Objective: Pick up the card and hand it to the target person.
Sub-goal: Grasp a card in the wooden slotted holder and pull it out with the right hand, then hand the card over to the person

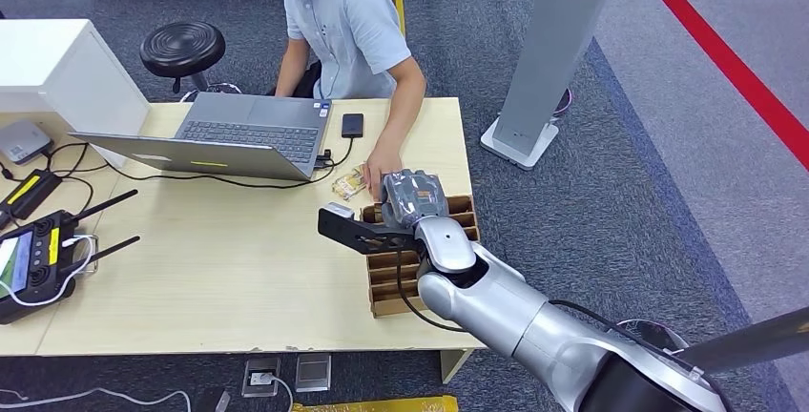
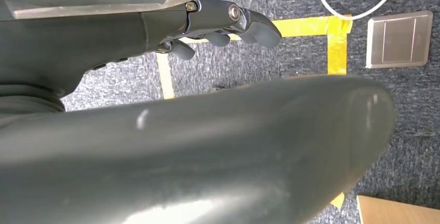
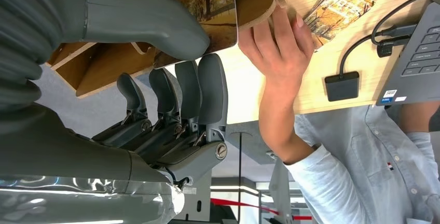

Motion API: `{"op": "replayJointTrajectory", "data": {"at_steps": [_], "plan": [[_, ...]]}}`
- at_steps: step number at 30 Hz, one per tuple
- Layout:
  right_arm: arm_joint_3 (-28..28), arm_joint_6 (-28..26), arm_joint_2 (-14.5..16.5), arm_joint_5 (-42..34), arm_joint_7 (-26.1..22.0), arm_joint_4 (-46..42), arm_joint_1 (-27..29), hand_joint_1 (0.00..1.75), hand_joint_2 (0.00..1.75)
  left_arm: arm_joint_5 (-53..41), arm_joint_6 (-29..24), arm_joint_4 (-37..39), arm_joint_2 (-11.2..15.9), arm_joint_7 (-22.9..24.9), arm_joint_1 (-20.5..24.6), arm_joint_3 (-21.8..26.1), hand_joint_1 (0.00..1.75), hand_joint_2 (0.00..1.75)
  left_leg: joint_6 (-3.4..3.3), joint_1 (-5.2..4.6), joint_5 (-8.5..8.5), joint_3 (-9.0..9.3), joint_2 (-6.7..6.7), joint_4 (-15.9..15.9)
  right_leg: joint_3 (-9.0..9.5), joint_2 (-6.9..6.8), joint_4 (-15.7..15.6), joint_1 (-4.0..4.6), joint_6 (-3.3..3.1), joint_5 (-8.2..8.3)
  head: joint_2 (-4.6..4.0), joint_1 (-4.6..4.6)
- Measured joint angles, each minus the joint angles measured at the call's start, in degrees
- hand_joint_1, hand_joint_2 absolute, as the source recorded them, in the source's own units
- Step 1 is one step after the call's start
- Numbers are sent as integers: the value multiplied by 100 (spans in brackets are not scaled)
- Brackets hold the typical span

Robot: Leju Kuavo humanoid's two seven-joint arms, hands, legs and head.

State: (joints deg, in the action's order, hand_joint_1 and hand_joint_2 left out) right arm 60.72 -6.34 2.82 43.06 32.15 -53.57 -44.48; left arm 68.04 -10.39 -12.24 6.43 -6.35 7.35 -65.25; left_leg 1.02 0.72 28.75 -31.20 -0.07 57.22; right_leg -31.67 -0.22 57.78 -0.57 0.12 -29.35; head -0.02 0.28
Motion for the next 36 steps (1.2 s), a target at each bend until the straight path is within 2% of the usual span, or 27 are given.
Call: {"op": "replayJointTrajectory", "data": {"at_steps": [12, 18, 27, 36], "plan": [[-50, 9, -22, -259, 48, -170, -77, 136, 175, 105, 13, 0, 22, -22, -5, -4, 0, 0, 0, 0, 0, 0, 0, 0, 0, 0, 0, 0, 0, 0, 0, -2], [-227, 139, -187, -569, 246, -869, -242, 136, 175, 169, 14, 1, 45, -61, -36, -4, 0, 0, 0, 0, 0, -1, 0, 0, -2, 1, 0, 0, 1, 1, 0, 2], [-467, 70, -466, -785, 239, -2091, -388, 136, 175, 208, 27, 2, 63, -127, -84, -4, 0, 0, 0, 0, 0, -1, 0, 1, -3, 1, -1, 0, 1, 1, 0, 1], [-515, -22, -566, -922, -24, -2418, -365, 136, 175, 203, 68, 2, 63, -110, -80, -7, 0, 0, 0, 0, 0, -2, 0, 1, -2, 1, 0, 0, 1, 1, 0, 2]]}}
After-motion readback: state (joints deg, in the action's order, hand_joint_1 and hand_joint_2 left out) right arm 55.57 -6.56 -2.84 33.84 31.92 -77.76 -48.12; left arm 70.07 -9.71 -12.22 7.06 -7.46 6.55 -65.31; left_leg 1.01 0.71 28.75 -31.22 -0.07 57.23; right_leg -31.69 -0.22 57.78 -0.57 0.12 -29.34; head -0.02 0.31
